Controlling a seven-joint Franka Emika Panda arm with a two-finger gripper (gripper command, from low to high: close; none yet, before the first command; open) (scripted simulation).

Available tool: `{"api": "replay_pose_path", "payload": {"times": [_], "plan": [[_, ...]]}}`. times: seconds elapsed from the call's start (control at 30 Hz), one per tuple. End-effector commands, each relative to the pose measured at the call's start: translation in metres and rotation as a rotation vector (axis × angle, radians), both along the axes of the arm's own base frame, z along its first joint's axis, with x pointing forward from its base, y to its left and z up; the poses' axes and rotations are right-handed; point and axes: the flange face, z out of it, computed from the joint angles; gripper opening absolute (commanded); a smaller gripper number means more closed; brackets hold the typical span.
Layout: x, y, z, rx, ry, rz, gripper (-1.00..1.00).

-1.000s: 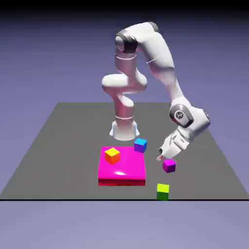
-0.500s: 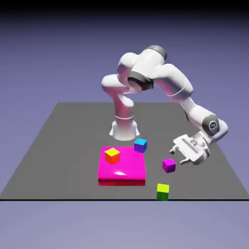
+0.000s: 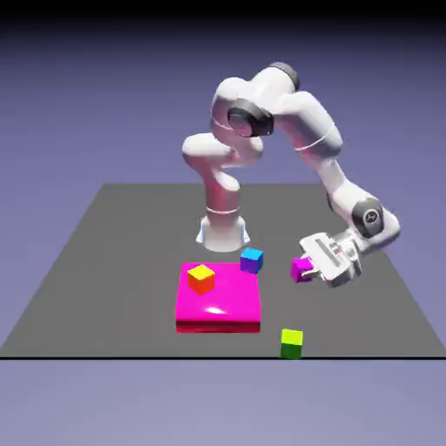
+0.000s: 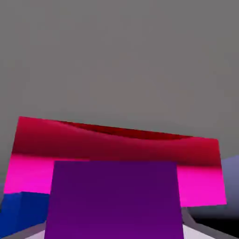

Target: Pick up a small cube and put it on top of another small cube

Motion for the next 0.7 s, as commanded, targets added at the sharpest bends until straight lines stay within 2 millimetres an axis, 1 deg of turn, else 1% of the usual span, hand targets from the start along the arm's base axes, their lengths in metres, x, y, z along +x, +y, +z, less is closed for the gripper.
{"api": "replay_pose_path", "payload": {"times": [0.0, 0.27, 0.37, 0.4, 0.43, 0.53, 0.57, 0.6, 0.63, 0.67], "plan": [[0.001, -0.007, 0.006, -0.004, -0.002, -0.022, -1.0], [0.001, -0.057, 0.06, 0.036, -0.022, -0.241, -1.0], [-0.002, -0.073, 0.081, 0.083, -0.033, -0.329, -1.0], [-0.002, -0.076, 0.084, 0.094, -0.035, -0.346, -1.0], [-0.002, -0.076, 0.084, 0.094, -0.035, -0.346, -1.0], [-0.01, -0.119, 0.043, 0.094, -0.035, -0.346, -1.0], [-0.01, -0.12, 0.042, 0.094, -0.035, -0.346, -1.0], [-0.01, -0.12, 0.042, 0.094, -0.035, -0.346, 1.0], [-0.01, -0.12, 0.042, 0.094, -0.035, -0.346, 1.0], [-0.006, -0.106, 0.055, 0.093, -0.038, -0.346, 1.0]]}}
